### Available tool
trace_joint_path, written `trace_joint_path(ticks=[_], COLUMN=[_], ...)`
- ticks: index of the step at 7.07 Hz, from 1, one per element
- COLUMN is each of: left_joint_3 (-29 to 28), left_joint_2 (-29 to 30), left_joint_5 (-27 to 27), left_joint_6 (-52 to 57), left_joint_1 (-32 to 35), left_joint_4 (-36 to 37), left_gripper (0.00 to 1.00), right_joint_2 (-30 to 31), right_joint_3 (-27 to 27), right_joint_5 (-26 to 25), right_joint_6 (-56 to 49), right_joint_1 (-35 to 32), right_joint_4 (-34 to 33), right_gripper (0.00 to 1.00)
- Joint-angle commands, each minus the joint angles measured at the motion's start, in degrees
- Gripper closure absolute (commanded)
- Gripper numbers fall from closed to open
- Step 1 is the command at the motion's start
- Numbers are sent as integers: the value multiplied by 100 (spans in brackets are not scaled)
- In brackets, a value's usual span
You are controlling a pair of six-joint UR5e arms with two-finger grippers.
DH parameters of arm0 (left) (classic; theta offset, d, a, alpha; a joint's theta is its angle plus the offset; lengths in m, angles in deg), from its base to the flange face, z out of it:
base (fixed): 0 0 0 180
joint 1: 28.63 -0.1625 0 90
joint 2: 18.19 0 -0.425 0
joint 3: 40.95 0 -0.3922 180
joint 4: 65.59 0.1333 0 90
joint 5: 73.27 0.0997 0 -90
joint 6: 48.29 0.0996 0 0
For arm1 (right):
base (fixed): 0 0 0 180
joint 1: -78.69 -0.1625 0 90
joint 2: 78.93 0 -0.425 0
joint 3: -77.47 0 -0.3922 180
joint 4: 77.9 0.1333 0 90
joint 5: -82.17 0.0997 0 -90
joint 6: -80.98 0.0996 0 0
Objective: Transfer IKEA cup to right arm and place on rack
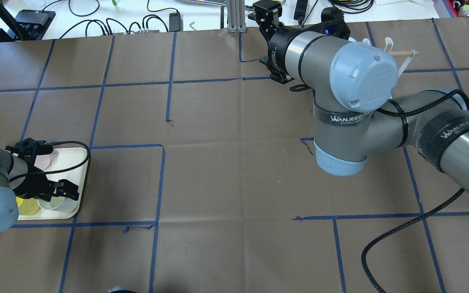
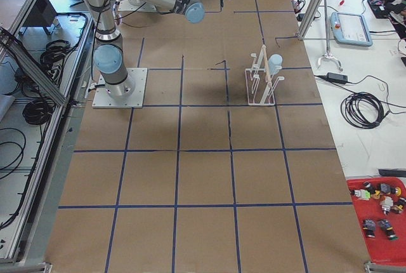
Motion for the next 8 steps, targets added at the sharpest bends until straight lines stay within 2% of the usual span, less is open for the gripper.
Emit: trace_joint_path(ticks=[1,2,3,6,7,8], left_joint_3=[-29,-38,-134,-1080,-1597,-2368], left_joint_2=[-22,-31,-48,-22,-4,74], left_joint_5=[12,12,-6,-41,-58,-76], left_joint_6=[7,7,16,-54,-63,-177], left_joint_1=[0,0,0,131,228,377], left_joint_4=[16,25,42,-597,-999,-1708], left_gripper=[81,95,100,100,100,100], right_joint_2=[-6,-14,-15,-23,-32,-32], right_joint_3=[18,27,36,45,45,45], right_joint_5=[-3,6,-2,-3,-3,-3], right_joint_6=[22,22,22,22,22,22], right_joint_1=[-1,-1,-1,-1,-1,-1], right_joint_4=[8,8,52,78,87,87], right_gripper=[0,0,0,0,0,0])
